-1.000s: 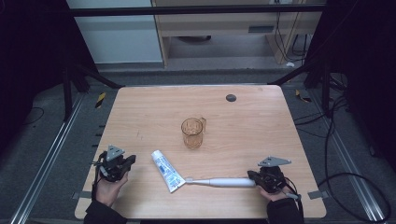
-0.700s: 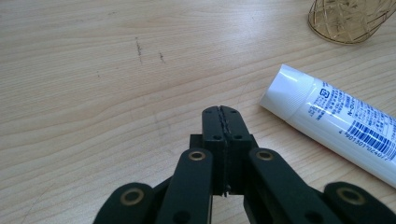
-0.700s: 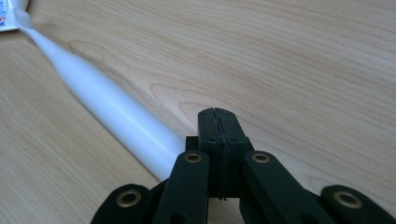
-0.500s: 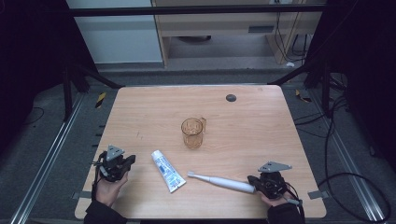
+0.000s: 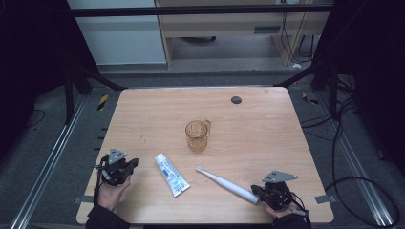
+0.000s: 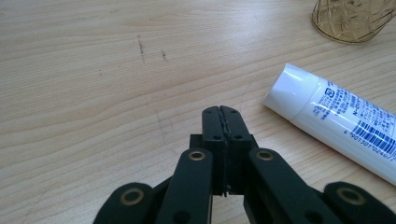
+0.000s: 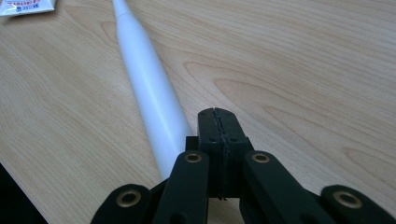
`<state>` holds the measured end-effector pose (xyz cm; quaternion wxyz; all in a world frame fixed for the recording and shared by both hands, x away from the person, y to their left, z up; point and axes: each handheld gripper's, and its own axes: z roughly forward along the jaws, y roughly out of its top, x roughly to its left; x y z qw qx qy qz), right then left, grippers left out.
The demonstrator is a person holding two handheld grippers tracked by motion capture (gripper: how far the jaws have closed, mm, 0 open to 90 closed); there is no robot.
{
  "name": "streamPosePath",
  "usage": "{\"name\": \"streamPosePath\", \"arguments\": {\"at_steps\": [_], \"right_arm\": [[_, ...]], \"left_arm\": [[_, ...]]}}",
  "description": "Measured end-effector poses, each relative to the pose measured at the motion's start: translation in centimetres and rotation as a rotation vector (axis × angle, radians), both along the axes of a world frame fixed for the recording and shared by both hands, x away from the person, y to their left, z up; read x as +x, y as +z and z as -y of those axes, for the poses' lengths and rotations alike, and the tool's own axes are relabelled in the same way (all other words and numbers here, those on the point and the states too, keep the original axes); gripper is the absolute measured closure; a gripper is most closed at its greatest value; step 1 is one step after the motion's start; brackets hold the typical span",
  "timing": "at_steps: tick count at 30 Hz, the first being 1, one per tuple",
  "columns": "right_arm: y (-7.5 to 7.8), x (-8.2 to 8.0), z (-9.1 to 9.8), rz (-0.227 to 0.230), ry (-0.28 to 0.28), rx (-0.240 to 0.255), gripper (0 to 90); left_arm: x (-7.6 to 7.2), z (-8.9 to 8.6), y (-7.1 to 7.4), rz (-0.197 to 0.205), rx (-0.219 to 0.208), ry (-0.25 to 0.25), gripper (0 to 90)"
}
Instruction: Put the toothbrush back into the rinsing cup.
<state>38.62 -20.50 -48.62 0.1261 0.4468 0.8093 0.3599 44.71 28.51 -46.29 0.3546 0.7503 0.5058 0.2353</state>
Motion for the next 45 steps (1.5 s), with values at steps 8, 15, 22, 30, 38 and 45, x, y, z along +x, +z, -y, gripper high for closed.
{"name": "streamPosePath", "arguments": {"at_steps": [8,15,22,30,38,45], "right_arm": [[-0.2,0.0,-0.3,-0.007,0.009,-0.002,90.0],[0.9,0.4,0.1,0.027,-0.022,-0.004,90.0],[2.9,1.3,-0.1,0.087,-0.055,-0.011,85.6],[4.9,2.1,-0.7,0.121,-0.060,-0.015,75.2],[6.8,3.1,-2.2,0.144,-0.043,-0.031,66.0],[7.9,4.0,-3.9,0.129,-0.017,-0.060,63.1]], "left_arm": [[0.0,0.0,-0.1,-0.004,-0.006,0.001,89.8],[0.1,0.0,-0.1,-0.005,-0.011,-0.005,89.8],[0.2,0.0,-0.2,-0.010,-0.007,-0.011,89.8],[0.3,-0.1,-0.2,-0.009,0.009,0.006,88.6],[0.4,-0.1,-0.3,-0.005,0.022,0.017,85.8],[0.4,-0.2,-0.3,-0.006,0.022,0.020,85.8]]}}
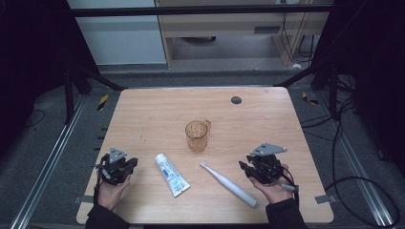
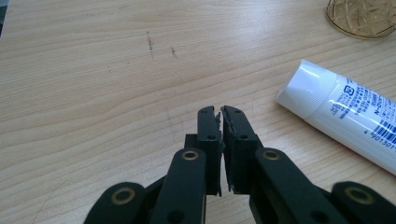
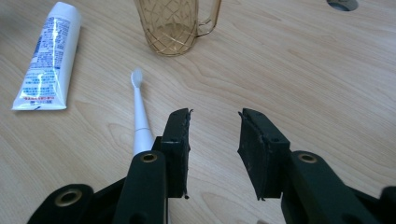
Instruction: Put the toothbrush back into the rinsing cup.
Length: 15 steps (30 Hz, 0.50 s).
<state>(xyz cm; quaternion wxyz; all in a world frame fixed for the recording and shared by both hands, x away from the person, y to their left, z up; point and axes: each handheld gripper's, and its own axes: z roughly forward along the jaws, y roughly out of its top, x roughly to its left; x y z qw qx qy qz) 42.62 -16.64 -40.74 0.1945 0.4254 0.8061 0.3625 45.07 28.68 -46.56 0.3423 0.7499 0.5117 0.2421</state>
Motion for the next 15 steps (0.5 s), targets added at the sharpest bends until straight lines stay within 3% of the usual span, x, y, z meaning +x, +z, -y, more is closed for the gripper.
{"name": "streamPosePath", "arguments": {"at_steps": [15], "right_arm": [[-0.2,1.4,-3.5,-0.094,0.089,-0.046,63.8]], "left_arm": [[0.1,0.0,-0.1,-0.004,0.010,-0.003,85.5]]}}
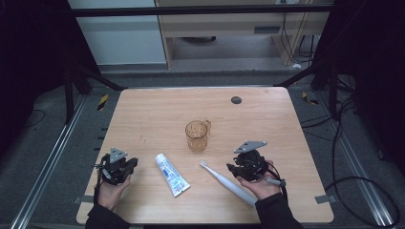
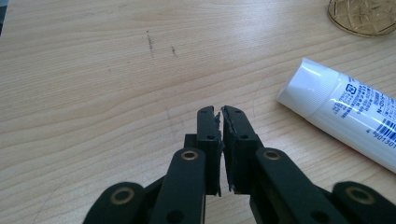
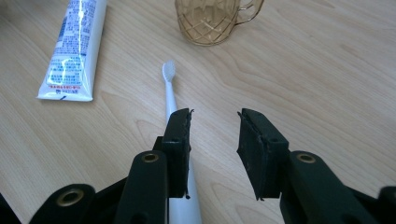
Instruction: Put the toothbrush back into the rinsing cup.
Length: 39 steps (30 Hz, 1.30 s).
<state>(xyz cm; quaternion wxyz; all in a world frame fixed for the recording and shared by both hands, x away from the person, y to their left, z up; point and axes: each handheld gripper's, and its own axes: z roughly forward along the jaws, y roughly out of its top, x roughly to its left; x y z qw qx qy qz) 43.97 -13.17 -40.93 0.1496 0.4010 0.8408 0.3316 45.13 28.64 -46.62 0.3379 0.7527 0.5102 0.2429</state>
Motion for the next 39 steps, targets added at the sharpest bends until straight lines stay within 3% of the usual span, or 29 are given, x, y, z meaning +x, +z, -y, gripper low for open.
{"name": "streamPosePath", "arguments": {"at_steps": [19,39], "right_arm": [[-2.4,0.8,-2.4,-0.106,0.079,-0.073,62.9],[-4.4,1.4,-3.4,-0.192,0.102,-0.132,59.5]], "left_arm": [[0.0,0.0,0.0,0.000,0.003,-0.001,85.3],[0.0,0.0,0.0,-0.003,0.007,-0.002,85.2]]}}
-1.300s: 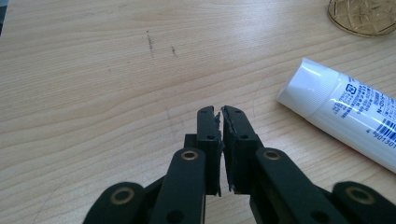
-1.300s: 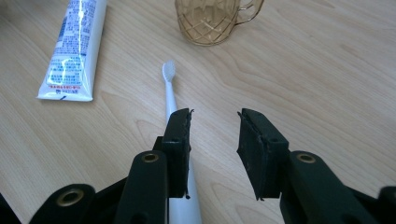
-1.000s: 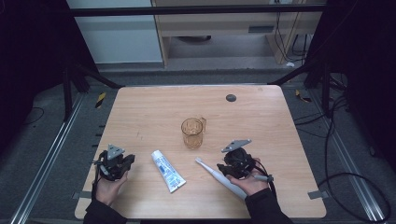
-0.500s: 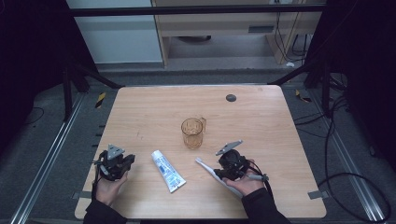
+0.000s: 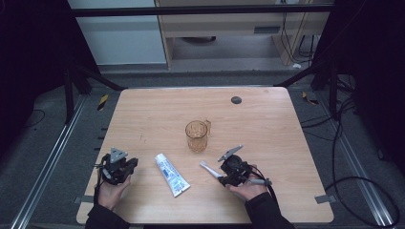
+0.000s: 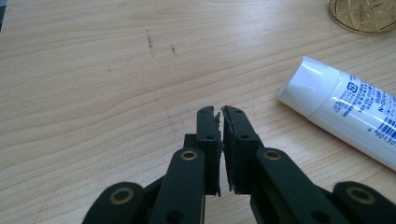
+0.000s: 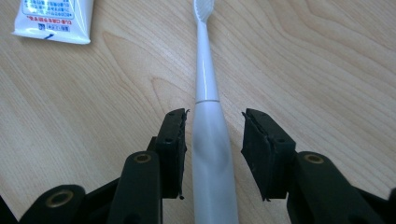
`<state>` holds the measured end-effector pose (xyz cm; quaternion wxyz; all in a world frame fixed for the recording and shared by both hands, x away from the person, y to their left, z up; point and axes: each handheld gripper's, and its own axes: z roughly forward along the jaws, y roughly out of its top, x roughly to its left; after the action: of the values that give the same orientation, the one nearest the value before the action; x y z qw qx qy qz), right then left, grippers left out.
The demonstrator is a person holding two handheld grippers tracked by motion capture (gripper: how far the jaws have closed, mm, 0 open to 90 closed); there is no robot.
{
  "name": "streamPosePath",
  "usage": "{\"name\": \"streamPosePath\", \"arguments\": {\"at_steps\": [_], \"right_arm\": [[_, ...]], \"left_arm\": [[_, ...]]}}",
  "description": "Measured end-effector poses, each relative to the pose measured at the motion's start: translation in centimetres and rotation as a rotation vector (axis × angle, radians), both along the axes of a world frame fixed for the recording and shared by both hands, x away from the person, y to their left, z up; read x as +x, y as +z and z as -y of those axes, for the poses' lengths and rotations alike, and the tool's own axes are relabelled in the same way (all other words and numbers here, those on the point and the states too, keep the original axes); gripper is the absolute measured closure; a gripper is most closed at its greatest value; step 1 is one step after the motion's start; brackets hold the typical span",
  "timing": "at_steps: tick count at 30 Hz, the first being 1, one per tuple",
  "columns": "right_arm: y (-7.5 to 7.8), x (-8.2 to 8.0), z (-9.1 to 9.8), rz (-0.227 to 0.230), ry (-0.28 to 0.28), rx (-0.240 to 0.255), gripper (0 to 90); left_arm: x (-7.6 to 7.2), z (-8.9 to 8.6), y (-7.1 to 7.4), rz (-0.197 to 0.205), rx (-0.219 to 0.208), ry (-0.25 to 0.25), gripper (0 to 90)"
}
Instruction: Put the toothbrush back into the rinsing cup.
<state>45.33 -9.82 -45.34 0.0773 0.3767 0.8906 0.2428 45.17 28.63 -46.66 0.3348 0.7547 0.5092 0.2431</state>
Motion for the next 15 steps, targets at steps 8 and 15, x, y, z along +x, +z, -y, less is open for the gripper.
{"name": "streamPosePath", "arguments": {"at_steps": [8,15], "right_arm": [[-0.7,0.1,-0.1,-0.026,-0.006,-0.014,59.2],[-1.3,0.3,-0.4,-0.042,0.000,-0.029,59.3]], "left_arm": [[0.0,0.0,0.0,-0.002,0.000,0.000,85.1],[0.0,0.0,0.0,-0.003,0.000,-0.001,85.2]]}}
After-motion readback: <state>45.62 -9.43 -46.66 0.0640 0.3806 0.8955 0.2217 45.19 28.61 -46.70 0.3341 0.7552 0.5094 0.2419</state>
